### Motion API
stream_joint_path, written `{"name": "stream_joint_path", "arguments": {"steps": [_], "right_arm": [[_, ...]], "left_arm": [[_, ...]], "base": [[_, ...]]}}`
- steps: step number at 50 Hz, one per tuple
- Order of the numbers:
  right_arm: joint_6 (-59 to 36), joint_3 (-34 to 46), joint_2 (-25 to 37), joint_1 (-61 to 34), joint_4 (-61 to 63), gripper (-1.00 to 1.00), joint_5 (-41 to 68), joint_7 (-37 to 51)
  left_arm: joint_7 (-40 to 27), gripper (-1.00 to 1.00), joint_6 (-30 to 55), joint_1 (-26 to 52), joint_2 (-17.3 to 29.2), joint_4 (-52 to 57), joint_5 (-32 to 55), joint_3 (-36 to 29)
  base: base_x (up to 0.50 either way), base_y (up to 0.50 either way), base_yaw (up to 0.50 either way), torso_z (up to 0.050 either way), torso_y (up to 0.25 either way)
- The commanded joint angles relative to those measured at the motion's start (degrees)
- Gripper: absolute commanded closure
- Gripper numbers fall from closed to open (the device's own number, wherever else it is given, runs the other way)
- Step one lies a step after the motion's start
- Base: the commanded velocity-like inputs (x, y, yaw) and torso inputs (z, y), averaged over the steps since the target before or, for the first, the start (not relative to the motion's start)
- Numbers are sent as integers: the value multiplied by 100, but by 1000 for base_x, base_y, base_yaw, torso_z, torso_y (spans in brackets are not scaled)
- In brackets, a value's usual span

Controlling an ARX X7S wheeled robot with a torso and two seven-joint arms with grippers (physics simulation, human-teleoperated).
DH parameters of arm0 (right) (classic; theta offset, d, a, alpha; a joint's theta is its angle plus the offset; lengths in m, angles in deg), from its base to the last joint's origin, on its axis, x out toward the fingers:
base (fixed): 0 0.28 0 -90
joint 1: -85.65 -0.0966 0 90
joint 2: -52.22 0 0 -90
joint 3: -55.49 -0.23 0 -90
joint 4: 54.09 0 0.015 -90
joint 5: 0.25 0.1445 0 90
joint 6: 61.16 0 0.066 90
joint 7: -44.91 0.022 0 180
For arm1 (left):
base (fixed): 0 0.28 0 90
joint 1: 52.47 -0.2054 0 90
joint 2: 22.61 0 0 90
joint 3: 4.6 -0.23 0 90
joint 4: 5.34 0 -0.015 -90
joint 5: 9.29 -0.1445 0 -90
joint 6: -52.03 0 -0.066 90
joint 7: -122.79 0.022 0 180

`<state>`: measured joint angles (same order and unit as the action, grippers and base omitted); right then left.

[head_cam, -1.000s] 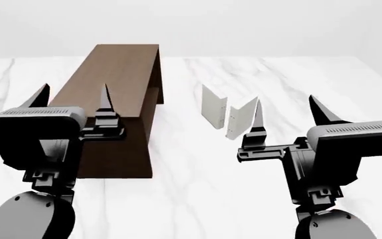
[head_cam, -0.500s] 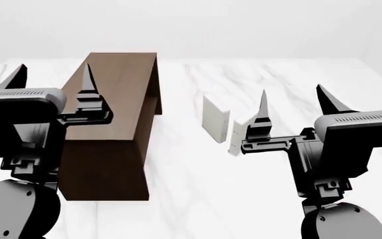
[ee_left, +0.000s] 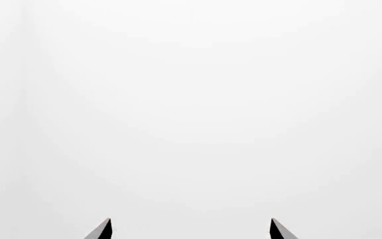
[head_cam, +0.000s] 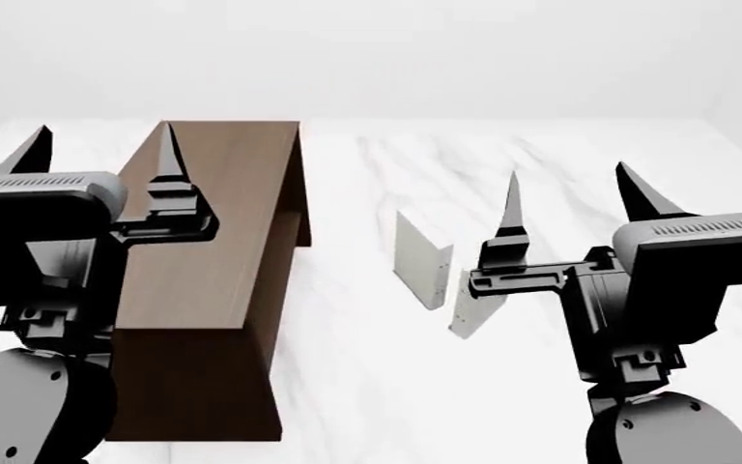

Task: Pick up the book on the right and place it under the cabinet shelf.

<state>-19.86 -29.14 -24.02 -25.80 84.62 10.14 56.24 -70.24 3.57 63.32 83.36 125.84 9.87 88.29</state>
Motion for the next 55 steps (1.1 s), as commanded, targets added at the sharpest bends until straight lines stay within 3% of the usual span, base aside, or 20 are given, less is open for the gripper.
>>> {"name": "stream_joint_path", "arguments": {"steps": [1, 28, 34, 44, 49, 55], "right_arm": [[21, 5, 20, -3, -30, -100, 33, 26], [-107, -26, 23, -32, 24, -100, 176, 111], [-1133, -461, -350, -427, -91, -100, 585, 281], [-3428, -1480, -960, -1966, -638, -100, 1026, 648], [-4098, -1564, -1026, -2487, -992, -100, 1019, 934], [-4121, -1749, -541, -2835, -1839, -100, 3474, 2999]], "left_arm": [[-10, -100, -54, -27, 28, -50, 7, -21], [-94, -100, 50, 4, 91, 91, 150, 43], [-117, -100, 84, 27, 116, 135, 166, 32], [-137, -100, 200, 53, 168, 303, 317, 180], [-126, -100, 168, 28, 159, 295, 376, 234], [-128, -100, 179, 40, 180, 319, 425, 270]], "base": [[223, 0, 0, 0, 0], [188, 0, 0, 0, 1], [0, 0, 0, 0, 0], [0, 0, 0, 0, 0], [0, 0, 0, 0, 0], [0, 0, 0, 0, 0]]}}
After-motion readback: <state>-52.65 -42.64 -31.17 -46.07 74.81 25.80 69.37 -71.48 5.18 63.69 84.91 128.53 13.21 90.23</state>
